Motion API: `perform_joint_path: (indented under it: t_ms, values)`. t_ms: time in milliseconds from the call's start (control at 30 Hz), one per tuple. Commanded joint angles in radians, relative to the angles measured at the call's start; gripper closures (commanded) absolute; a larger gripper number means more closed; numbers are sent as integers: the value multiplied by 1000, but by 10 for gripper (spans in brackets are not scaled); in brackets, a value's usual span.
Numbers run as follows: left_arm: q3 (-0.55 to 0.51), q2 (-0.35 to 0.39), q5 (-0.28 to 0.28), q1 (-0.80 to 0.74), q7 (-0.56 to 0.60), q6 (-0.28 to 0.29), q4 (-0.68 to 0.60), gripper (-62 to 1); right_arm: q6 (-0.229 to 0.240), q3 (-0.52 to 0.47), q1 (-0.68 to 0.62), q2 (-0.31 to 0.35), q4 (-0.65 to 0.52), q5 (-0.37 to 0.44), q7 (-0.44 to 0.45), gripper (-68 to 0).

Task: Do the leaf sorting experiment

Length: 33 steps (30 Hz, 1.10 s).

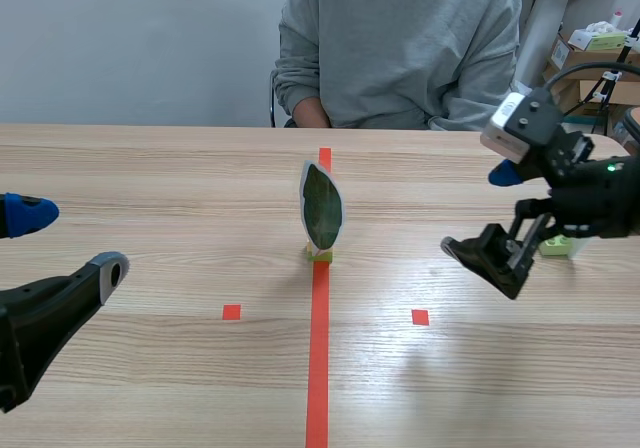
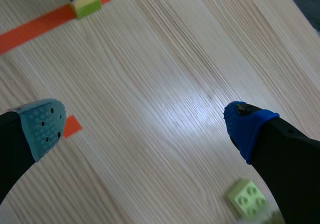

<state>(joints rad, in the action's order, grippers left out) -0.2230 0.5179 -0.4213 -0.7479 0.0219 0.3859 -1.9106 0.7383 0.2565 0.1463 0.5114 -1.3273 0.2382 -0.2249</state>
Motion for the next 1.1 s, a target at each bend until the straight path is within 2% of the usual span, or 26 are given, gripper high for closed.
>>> perform_joint_path:
  t_ms: [0,233,467,733,867,1000,1067]
  values:
    - [-2,-10,-12,3,4,1,-14,-510,7,40,66,-40,39,7,11,-679]
    - [-2,-63,-12,3,2,1,-14,-510,7,204,291,-207,320,-93,39,-679]
    - [-2,-74,-12,3,2,1,-14,-510,7,309,383,-302,434,-150,84,-679]
    - [-2,-74,-12,3,3,1,-14,-510,7,375,402,-356,454,-184,143,-679]
    - [-2,-74,-12,3,3,1,-14,-510,3,399,402,-356,454,-187,189,-679]
    - [-2,-74,-12,3,3,1,-14,-510,3,399,402,-355,454,-187,194,-679]
    - [-2,-74,-12,3,3,1,-14,-510,3,398,402,-353,454,-187,191,-639]
